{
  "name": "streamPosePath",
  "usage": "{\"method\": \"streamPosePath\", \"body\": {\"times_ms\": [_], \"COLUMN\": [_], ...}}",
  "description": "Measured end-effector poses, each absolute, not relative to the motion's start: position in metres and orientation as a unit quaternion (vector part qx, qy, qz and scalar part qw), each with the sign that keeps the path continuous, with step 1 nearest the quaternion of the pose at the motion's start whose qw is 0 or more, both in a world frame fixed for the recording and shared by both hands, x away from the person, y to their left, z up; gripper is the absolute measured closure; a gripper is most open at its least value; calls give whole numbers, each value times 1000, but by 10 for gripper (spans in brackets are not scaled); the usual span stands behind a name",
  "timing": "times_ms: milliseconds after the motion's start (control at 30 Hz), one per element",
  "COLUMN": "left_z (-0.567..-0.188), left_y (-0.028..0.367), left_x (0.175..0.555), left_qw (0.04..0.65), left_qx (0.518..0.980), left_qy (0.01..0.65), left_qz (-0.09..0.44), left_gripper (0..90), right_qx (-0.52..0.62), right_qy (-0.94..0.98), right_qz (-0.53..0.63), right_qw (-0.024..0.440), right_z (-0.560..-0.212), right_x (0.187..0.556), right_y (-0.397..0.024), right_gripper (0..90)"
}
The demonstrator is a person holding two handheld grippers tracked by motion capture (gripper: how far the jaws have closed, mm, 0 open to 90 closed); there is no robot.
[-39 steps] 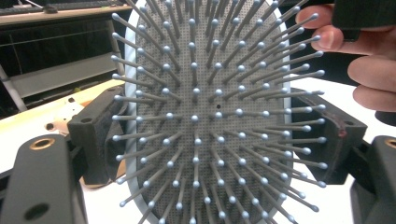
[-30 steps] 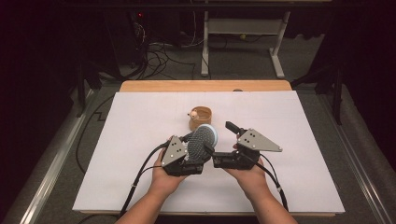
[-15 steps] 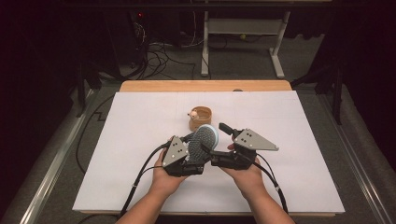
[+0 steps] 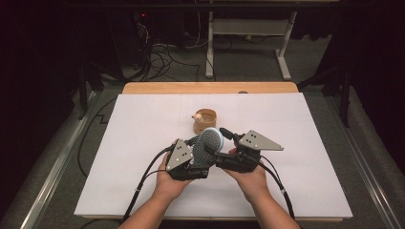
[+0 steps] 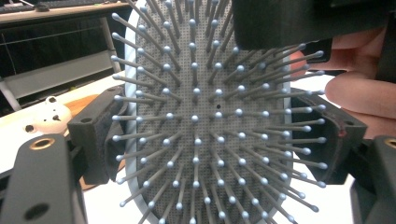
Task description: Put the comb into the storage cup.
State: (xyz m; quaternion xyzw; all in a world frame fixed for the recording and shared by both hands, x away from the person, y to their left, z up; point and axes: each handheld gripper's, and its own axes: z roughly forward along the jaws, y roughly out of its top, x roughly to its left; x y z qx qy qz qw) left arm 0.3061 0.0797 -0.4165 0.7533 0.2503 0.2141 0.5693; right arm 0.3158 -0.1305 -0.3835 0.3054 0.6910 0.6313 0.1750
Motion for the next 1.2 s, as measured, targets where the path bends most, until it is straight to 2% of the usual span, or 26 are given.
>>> {"method": "streamPosePath", "body": {"times_ms": [867,1200], "left_z": [-416,-417], "left_y": [80,78], "left_x": [306,305], "left_qw": [565,562], "left_qx": [755,756], "left_qy": [250,251], "left_qz": [220,221], "left_gripper": [208,208], "right_qx": [316,319], "right_qy": [686,685], "right_qz": [642,644], "right_qw": [131,124], "right_z": [-387,-388], "right_x": [321,321], "right_y": [-129,-131], "right_gripper": [400,470]}}
